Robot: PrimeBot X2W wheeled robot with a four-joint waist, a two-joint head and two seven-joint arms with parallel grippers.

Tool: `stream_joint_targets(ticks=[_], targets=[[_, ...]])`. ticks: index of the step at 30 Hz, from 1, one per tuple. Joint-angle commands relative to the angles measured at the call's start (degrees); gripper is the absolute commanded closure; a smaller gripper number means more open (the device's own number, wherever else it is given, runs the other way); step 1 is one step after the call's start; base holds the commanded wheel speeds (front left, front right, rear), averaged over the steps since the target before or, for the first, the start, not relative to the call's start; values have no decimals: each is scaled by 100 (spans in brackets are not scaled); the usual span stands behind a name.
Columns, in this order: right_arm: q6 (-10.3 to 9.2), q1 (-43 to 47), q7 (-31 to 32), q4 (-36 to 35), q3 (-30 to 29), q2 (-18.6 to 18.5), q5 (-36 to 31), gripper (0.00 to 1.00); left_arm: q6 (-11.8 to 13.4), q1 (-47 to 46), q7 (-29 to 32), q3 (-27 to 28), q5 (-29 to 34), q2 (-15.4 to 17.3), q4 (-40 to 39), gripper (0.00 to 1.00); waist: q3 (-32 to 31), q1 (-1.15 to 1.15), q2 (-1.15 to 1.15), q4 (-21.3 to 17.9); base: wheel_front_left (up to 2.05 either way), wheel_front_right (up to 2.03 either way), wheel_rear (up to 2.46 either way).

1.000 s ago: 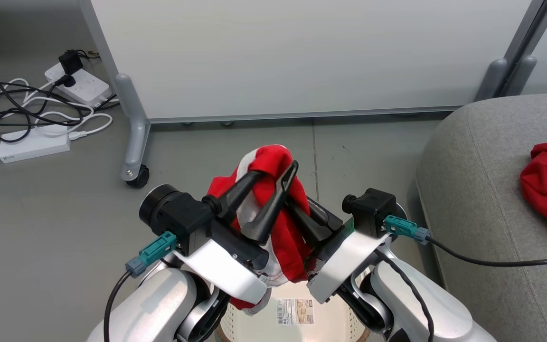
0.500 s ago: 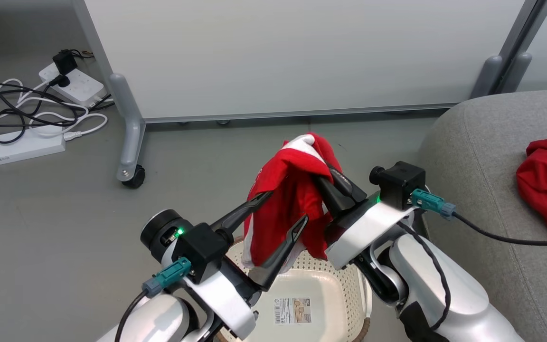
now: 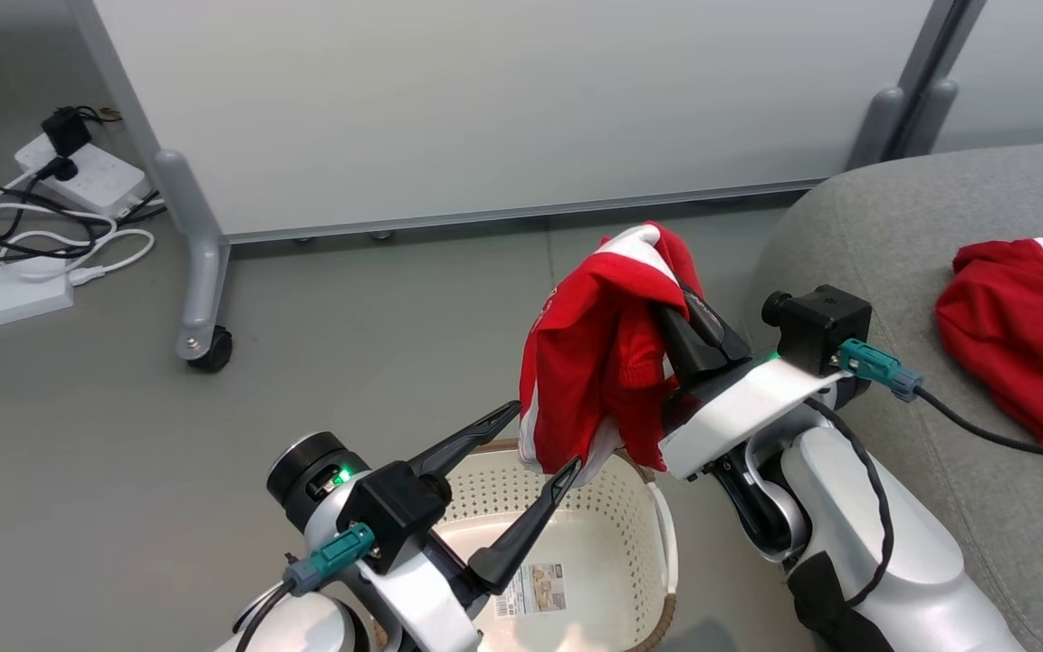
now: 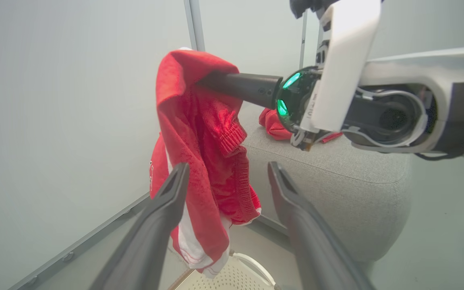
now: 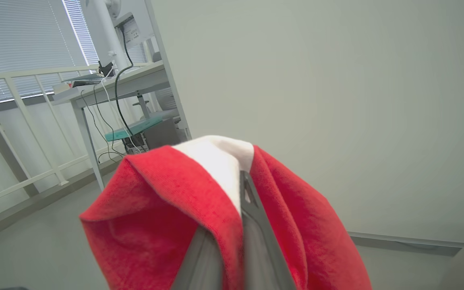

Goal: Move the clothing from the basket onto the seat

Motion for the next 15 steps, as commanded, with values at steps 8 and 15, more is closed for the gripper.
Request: stream_joint_targets(ticks=[8,15], targets=[[1,145,-39,-46,-254,-27,-47,100,51,-94,79,47,61,191,-77,0,248,0,0,-890,0,0,0],[1,230,-29,-171,-523,-26,-91,100,10,-237,231,20,120,319,-180,0,469,0,0,-1680,0,0,0]])
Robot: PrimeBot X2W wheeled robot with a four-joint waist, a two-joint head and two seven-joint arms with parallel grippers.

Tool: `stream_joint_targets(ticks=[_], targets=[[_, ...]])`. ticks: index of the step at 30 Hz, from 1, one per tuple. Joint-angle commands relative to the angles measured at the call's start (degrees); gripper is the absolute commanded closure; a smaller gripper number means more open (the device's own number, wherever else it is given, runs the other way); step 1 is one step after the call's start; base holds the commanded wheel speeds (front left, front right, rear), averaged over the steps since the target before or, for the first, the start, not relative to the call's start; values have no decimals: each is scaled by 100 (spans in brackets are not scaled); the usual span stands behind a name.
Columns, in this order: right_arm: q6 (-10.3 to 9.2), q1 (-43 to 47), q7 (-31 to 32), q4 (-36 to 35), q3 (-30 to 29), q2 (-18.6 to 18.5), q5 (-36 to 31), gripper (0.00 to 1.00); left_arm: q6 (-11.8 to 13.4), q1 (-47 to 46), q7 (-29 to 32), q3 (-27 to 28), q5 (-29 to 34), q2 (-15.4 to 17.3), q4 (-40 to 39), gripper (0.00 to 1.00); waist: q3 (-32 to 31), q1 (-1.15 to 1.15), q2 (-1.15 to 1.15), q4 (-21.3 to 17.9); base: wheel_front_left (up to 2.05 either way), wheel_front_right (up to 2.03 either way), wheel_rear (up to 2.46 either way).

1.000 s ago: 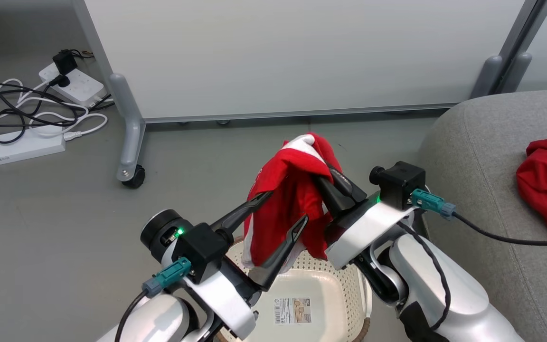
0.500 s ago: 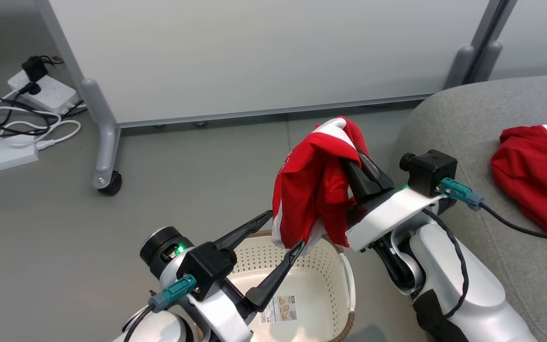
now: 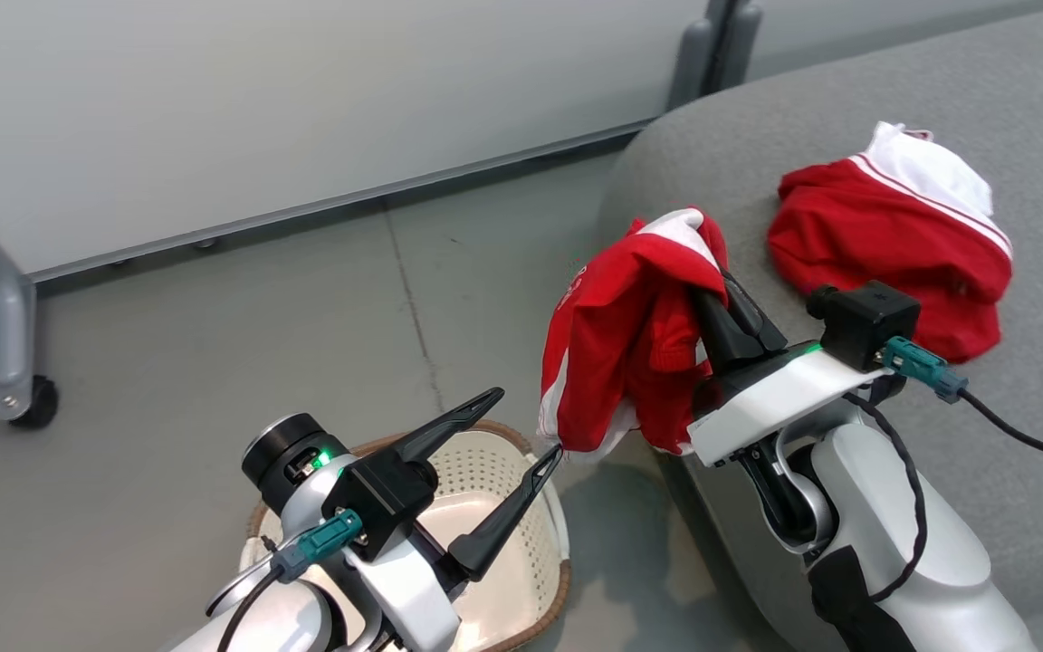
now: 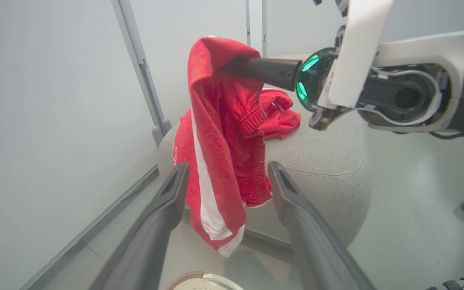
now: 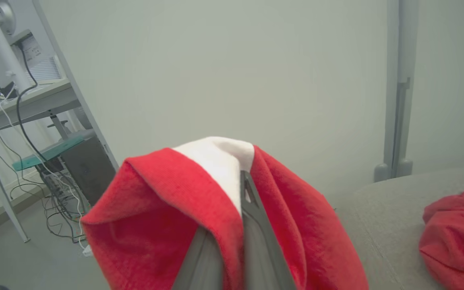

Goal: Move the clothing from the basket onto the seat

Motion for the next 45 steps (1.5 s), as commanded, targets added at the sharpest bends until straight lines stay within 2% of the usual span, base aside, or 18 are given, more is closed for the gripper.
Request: stream_joint_targets(ticks=[1,17,24,30,35,45], targets=[[1,92,-14,-47,-101,-23,-39,100,-23,-119,39,-4,33,42,-39,0,183,0,0,-465,0,0,0],[1,447,-14,-445,-775,-25,65,100,-96,-358,384,-113,170,305,-369,0,566,0,0,-1674,0,0,0],[2,487,-14,-692,-1184,-25,-42,100,-214,-530,459,-208,207,257,-367,0,701,0,0,-1706,0,0,0],[2,161,-14,-807,-1518,-25,-136,100,-252,-656,436,-216,246,233,-397,0,761,0,0,-1703,0,0,0],[2,-453,-14,-723,-1892,-26,-234,100,-231,-750,463,-196,292,266,-505,0,858,0,0,-1639,0,0,0],[2,-1893,-14,-282,-2802,-144,-669,100,-352,-1074,555,-232,402,306,-740,0,1341,0,0,-1105,0,0,0]])
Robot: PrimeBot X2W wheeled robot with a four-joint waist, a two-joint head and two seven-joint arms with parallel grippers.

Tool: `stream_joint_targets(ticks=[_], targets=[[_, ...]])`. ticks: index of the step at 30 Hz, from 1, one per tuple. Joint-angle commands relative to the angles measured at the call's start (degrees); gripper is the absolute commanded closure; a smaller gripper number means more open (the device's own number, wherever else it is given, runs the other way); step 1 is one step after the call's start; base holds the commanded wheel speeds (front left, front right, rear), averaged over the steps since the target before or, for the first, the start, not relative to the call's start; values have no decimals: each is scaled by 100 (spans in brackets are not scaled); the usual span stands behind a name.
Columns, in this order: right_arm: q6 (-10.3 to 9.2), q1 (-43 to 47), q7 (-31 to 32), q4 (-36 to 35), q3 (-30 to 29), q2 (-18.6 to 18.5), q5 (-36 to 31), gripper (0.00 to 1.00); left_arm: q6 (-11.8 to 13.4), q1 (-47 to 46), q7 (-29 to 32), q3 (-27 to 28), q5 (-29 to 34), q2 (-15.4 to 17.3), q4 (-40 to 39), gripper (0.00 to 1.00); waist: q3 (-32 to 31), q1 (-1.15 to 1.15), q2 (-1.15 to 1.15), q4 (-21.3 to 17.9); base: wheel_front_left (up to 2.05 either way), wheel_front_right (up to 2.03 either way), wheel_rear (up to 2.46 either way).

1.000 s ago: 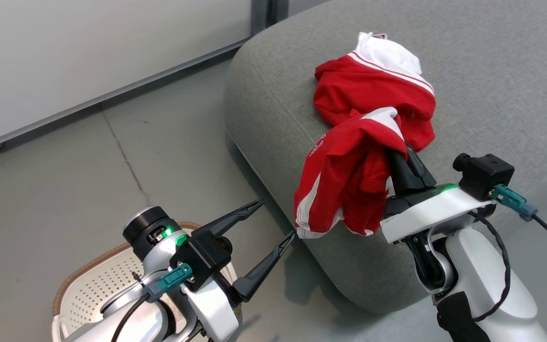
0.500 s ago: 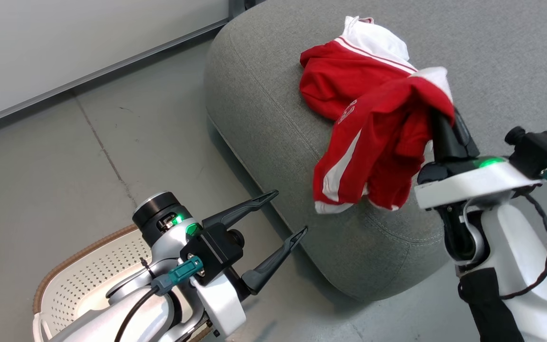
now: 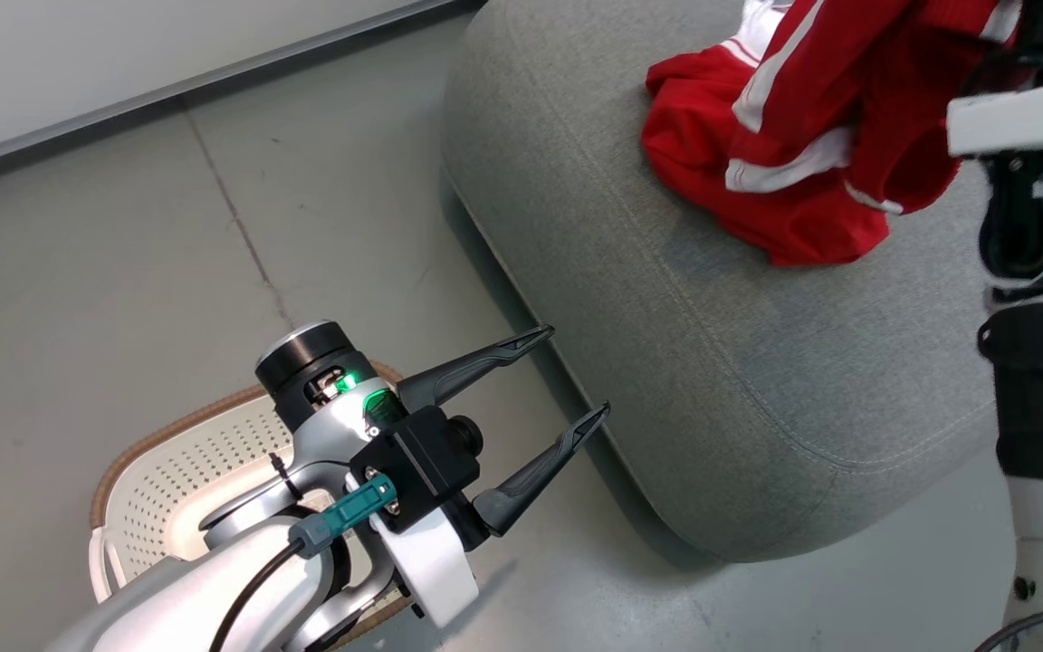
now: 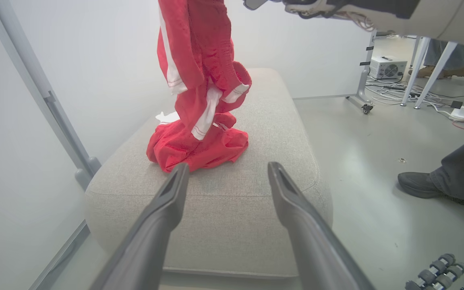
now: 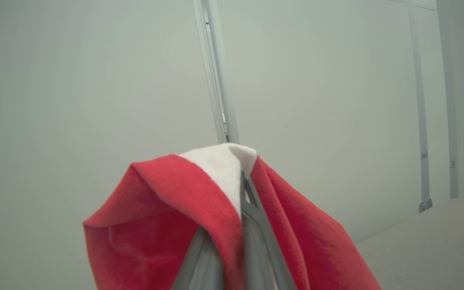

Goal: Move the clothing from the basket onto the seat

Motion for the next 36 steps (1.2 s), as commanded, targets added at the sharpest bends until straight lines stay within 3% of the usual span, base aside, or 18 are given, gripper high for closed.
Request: stream_joint_targets(ticks=[1,12,27,28,29,30,31,36], targets=[[3,-293,-12,111,-163,-108,-104,100,-55,-155,38,-10,59,40,-56,0,266,0,0,245,0,0,0],[2,-938,-12,832,-1143,-525,-403,100,-245,-710,214,-81,315,80,-352,0,1228,0,0,782,0,0,0],[2,-724,-13,1929,-2305,-501,-813,100,-324,-1161,407,-65,481,269,-607,0,2228,0,0,993,0,0,0],[2,-732,-12,2003,-2370,-496,-858,90,-316,-1164,399,-59,481,275,-608,0,2263,0,0,992,0,0,0],[2,-749,-13,2050,-2406,-499,-908,68,-309,-1167,389,-57,488,280,-605,0,2283,0,0,990,0,0,0],[2,-765,-12,2068,-2458,-515,-942,5,-302,-1165,372,-55,486,283,-599,0,2294,0,0,987,0,0,0],[2,-761,-12,2111,-2503,-512,-978,0,-301,-1164,361,-53,479,288,-585,0,2295,0,0,980,0,0,0],[2,-629,-12,2200,-2555,-500,-1136,0,-295,-1121,264,-70,434,269,-476,0,2153,0,0,918,0,0,0]])
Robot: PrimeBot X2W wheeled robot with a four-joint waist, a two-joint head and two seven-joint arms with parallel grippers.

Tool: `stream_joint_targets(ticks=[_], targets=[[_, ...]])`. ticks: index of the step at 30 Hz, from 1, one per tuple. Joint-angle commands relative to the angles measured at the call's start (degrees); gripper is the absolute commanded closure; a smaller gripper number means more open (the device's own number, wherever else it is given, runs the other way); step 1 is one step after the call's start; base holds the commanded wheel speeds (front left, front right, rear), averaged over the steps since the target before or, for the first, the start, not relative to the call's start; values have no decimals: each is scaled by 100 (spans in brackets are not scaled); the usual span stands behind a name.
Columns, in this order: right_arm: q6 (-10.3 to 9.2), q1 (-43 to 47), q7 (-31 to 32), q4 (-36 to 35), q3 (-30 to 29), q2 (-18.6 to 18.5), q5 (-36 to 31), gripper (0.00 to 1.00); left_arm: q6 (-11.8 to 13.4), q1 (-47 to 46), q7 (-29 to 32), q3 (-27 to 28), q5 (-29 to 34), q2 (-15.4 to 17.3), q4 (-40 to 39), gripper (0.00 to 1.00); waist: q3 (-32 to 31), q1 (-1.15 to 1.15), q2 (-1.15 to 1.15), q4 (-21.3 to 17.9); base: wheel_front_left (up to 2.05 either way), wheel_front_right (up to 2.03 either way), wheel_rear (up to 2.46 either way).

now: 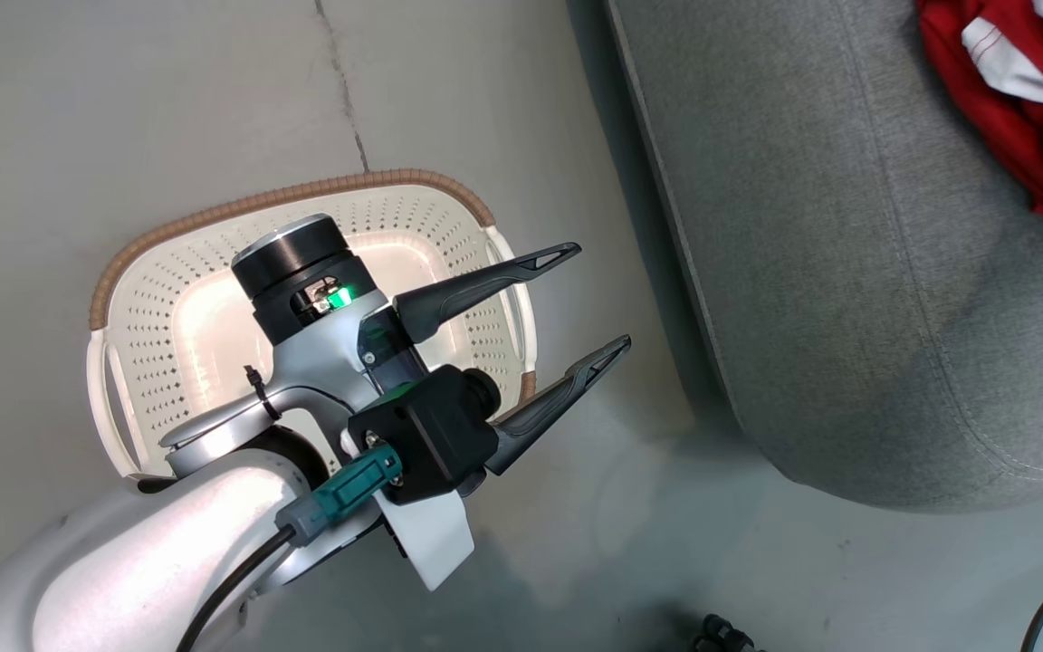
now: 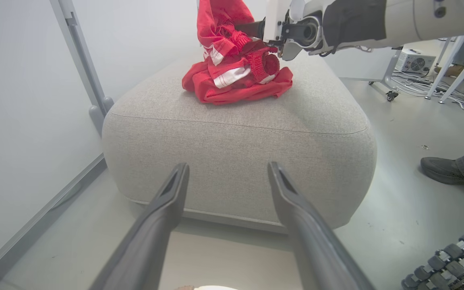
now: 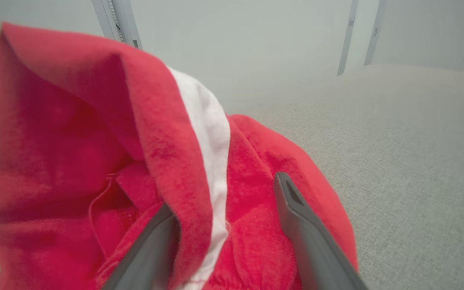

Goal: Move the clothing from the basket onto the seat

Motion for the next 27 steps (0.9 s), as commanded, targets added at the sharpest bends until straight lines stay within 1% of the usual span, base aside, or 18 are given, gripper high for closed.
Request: stream_joint_targets(ticks=[1,5,11,13,15,21,27], targets=[[1,131,-12,21,11,-34,-60,0,7,-24,-59,10,-19,-11,47,0,-104,0,0,-41,0,0,0],[1,296,-12,-74,148,-60,-26,0,35,52,-161,-22,-72,-75,169,0,-318,0,0,-80,0,0,0],[1,773,-13,-377,679,-79,156,0,160,243,-416,6,-192,-172,403,0,-724,0,0,-77,0,0,0],[1,854,-12,-435,768,-86,216,0,186,285,-458,20,-205,-184,450,0,-799,0,0,-64,0,0,0],[1,1041,-13,-627,902,-127,298,0,260,369,-563,52,-252,-217,535,0,-948,0,0,-23,0,0,0],[1,1665,-12,-1416,1228,-36,369,0,533,635,-849,231,-430,-257,757,0,-1320,0,0,160,0,0,0],[1,2206,-13,-2249,1440,169,254,0,803,884,-1132,471,-610,-247,885,0,-1642,0,0,452,0,0,0]])
